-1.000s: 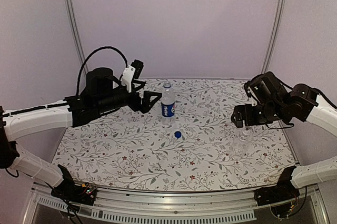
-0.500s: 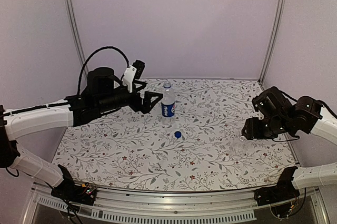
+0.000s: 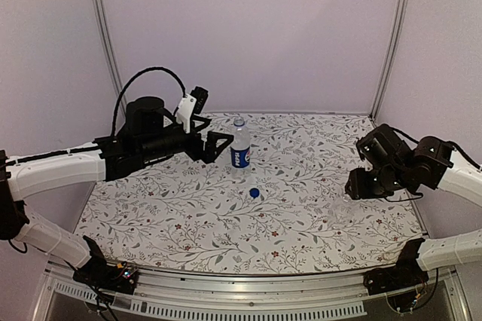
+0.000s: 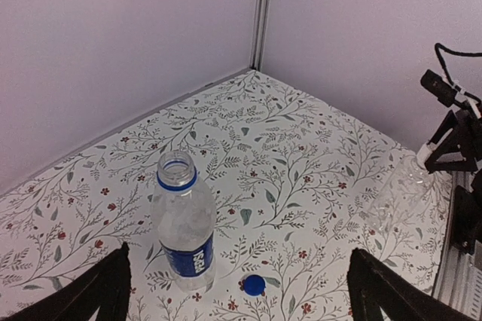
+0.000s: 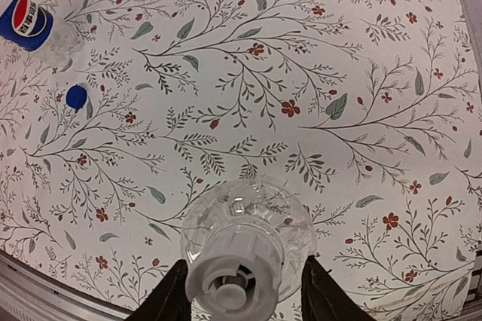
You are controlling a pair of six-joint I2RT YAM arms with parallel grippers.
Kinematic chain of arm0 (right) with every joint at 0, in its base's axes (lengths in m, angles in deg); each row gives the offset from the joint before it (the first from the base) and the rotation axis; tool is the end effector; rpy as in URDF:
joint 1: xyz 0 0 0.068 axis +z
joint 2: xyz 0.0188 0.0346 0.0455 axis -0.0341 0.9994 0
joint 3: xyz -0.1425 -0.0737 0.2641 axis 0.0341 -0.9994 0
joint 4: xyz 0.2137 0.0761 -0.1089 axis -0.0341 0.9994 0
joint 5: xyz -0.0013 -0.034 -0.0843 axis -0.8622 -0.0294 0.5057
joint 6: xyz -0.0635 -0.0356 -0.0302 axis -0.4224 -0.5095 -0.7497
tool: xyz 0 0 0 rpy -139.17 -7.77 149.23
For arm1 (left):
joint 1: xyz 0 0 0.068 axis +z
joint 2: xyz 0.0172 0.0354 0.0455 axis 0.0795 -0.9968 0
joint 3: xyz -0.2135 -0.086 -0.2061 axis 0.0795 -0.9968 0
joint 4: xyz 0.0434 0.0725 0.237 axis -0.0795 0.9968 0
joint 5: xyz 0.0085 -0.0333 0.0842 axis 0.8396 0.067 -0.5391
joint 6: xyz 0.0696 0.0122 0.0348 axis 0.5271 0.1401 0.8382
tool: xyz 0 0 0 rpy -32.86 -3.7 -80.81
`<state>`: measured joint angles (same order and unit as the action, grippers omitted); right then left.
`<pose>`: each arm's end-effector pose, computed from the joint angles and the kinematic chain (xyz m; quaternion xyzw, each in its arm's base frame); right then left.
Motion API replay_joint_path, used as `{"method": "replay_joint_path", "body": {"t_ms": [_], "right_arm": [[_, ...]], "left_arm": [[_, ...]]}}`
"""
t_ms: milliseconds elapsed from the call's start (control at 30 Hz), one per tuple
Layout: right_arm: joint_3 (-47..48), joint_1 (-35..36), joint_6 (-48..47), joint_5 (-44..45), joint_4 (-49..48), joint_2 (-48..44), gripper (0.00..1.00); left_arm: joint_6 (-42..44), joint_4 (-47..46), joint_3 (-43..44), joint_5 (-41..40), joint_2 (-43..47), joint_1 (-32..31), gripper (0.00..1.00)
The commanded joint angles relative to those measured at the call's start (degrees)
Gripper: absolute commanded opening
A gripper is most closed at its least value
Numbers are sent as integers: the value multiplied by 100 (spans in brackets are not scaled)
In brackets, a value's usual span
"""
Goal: Unscrew the bottle caps
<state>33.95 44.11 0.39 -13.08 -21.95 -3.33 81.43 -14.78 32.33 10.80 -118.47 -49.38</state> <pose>0.1283 0.1053 0.2915 -0.0279 0.9586 0.0624 0.2763 0.2231 -0.2301 0.3377 0.2836 0.7348 -0.2994 0.5386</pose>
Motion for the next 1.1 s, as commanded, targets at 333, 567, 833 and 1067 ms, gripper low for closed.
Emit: {"method": "replay_joint_path", "body": {"t_ms": [333,567,833,1067], "right_arm": [[303,-2,-195,342,-156,286,32],[395,-4,-260,280,-128,216,15],[1250,8,-1055,-309,-430,503,0],[2275,35,-2079,-1339,-893,997,0]], "left_arm": [[14,38,138,35,-21,34,100],[3,47,161,112,5,34,100],[192,82,227,731,-23,-76,100],[504,35,230,1399,-153,-266,99]]}}
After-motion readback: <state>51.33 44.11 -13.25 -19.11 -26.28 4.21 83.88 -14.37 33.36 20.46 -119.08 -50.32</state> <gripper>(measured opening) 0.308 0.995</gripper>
